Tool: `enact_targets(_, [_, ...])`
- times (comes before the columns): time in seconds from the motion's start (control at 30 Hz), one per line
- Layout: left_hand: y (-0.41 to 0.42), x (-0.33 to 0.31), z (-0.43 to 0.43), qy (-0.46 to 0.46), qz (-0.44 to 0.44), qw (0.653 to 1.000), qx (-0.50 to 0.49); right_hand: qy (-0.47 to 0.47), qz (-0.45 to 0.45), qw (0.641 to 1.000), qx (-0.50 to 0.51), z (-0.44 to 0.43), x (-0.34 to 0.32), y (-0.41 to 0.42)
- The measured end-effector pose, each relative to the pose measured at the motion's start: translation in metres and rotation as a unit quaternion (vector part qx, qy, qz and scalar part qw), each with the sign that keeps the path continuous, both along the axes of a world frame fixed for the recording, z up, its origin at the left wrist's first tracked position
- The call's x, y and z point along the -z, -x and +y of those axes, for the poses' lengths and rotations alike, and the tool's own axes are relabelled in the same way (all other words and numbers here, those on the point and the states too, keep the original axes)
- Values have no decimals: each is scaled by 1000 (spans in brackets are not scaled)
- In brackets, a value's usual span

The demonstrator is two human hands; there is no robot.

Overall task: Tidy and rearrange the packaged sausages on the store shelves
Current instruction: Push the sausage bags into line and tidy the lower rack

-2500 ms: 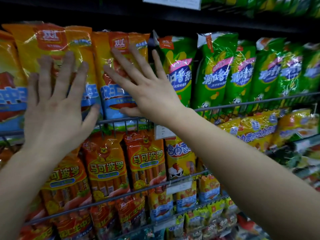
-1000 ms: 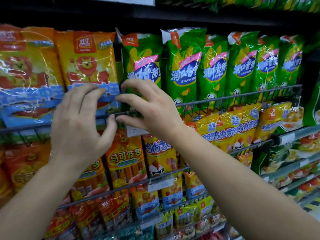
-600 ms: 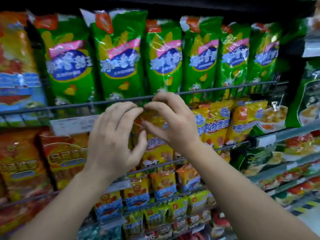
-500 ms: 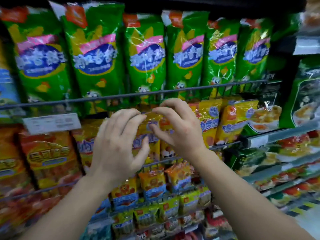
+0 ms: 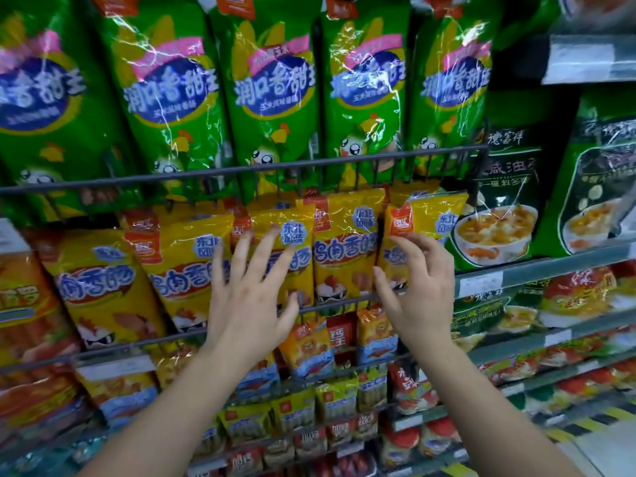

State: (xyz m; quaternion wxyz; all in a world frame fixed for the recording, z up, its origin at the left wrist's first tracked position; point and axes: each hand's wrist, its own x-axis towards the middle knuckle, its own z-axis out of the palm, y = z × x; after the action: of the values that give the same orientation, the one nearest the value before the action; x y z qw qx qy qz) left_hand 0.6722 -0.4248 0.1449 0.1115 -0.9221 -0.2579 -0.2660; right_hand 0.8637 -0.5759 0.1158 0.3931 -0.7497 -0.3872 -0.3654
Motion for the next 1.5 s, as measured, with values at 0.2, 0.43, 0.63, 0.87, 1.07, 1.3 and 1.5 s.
enact_targets(0.2, [-19,10,4,-14,16,998,-52,55,45,994,81,-8,21,-29])
enact_targets(0.43, [-27,16,13,-27,20,997,-72,119,92,988,30,7,23,-44])
enact_targets(0.63, [-33,18,21,-30,17,997,-72,110,120,986,-27,14,21,-54])
enact_targets(0.87, [-41,20,25,-30,9,996,-79,85,107,988,-75,17,21,-67])
enact_targets(1.07, [-50,18,23,-11,-2,996,-86,65,111,990,-62,18,17,-67])
enact_targets(1.3, [-53,13,21,-8,-1,996,-89,122,119,985,-22,14,6,-63])
enact_targets(1.5, [-53,14,20,-6,1,996,-90,172,105,979,24,15,10,-59])
